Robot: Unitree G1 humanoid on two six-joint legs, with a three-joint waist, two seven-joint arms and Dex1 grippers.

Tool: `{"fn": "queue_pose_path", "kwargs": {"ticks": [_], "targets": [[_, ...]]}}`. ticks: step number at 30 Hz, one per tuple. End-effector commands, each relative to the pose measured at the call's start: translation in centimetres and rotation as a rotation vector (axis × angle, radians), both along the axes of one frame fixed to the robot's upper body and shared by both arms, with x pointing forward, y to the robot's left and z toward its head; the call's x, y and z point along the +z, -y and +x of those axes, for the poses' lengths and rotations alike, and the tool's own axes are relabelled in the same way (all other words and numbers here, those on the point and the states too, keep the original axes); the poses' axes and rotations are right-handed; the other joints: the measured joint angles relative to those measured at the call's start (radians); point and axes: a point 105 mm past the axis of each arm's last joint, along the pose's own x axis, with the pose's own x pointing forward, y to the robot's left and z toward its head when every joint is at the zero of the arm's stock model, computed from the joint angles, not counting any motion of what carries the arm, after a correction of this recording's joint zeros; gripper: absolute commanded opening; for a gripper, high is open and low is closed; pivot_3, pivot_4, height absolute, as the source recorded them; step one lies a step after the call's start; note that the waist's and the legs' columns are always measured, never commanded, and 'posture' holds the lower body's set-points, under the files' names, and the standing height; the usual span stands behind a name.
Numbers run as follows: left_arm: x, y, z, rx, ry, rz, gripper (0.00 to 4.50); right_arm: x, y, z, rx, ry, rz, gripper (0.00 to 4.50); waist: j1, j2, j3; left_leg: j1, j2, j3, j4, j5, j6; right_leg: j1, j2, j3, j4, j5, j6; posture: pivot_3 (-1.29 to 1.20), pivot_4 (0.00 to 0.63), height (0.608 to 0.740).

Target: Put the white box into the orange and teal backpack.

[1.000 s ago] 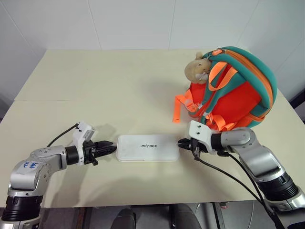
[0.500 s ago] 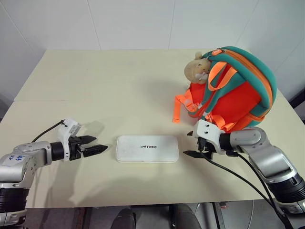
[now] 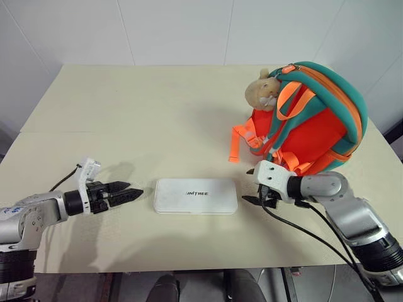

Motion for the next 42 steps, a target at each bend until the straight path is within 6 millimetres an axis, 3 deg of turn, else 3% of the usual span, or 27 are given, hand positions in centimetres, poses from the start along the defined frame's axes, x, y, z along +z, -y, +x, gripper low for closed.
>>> {"fn": "queue_pose_path", "kwargs": {"ticks": [1, 9, 15, 29, 42], "targets": [[0.3, 0.4, -0.1, 0.019, -0.06, -0.132, 4.5, 0.0, -1.4, 1.0, 0.006, 0.079, 0.01, 4.46, 0.0, 0.0, 0.0, 0.0, 0.0, 0.0, 0.001, 0.0, 0.0, 0.0, 0.0, 0.0, 0.001, 0.0, 0.0, 0.0, 0.15, 0.74], [-1.0, 1.0, -0.8, 0.008, -0.185, -0.33, 4.5, -0.1, -2.0, 1.4, 0.019, 0.089, 0.021, 4.46, -0.001, 0.0, 0.0, 0.001, 0.0, 0.0, 0.001, 0.0, 0.0, 0.0, 0.0, 0.001, 0.002, 0.0, 0.0, 0.0, 0.15, 0.74], [-1.9, 1.3, -0.7, -0.009, -0.24, -0.361, 4.5, 0.0, -2.3, 1.8, 0.028, 0.101, 0.022, 4.46, -0.001, 0.0, 0.0, 0.003, 0.0, 0.0, 0.002, 0.0, 0.0, 0.001, 0.0, 0.001, 0.002, 0.0, 0.0, 0.0, 0.15, 0.74], [-3.0, 4.6, -0.4, -0.159, -0.33, -0.365, 4.5, 0.2, -2.8, 2.3, 0.037, 0.114, 0.032, 4.46, 0.002, 0.0, -0.001, 0.003, 0.0, 0.0, 0.003, 0.0, -0.001, 0.002, 0.0, 0.001, 0.003, 0.0, 0.0, 0.0, 0.15, 0.74], [-2.7, 6.5, 0.6, -0.194, -0.321, -0.413, 4.5, 0.3, -3.0, 2.4, 0.032, 0.118, 0.042, 4.46, 0.009, 0.0, -0.001, 0.003, -0.001, 0.0, 0.004, 0.0, 0.0, 0.002, 0.0, 0.001, 0.003, 0.001, 0.0, 0.0, 0.15, 0.74]]}}
